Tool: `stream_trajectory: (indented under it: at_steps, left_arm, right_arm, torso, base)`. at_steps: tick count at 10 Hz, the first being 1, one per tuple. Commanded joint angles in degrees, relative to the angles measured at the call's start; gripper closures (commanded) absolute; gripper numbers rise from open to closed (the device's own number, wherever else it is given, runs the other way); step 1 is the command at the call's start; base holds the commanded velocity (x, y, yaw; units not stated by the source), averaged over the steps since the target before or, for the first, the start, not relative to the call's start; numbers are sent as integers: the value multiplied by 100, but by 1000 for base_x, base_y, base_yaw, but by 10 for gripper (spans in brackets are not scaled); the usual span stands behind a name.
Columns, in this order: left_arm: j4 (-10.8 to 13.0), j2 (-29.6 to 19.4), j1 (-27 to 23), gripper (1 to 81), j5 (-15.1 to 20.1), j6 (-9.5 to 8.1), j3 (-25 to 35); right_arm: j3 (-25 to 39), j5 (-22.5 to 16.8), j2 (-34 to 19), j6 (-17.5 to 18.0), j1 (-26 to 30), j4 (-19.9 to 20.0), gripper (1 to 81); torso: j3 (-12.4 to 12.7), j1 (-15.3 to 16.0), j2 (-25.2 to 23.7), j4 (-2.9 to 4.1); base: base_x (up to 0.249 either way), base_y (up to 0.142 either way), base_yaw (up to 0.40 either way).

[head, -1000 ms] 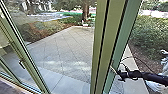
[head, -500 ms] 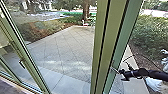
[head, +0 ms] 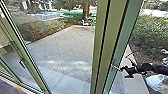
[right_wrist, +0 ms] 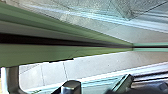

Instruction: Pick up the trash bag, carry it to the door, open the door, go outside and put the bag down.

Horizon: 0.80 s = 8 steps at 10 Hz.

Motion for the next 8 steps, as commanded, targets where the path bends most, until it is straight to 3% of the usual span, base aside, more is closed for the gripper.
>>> stream_trajectory:
  at_steps: [1, 5, 8]
  left_arm:
    - [13, 3, -54, 811, 456, 35, 22]
    - [4, 3, -55, 811, 456, 35, 22]
    - [13, 12, -54, 811, 447, 35, 22]
  right_arm:
    - [-567, -683, -935, -355, 1446, -1262, 10]
    - [-59, -876, -1348, -355, 1929, -1648, 10]
    - [470, -1105, -1630, -355, 1973, -2599, 10]
  torso:
    - [0, 0, 0, 0]
    - [0, 0, 2, 0]
    - [0, 0, 2, 0]
  base:
    - [0, 0, 0]
    - [0, 0, 0]
    - [0, 0, 0]
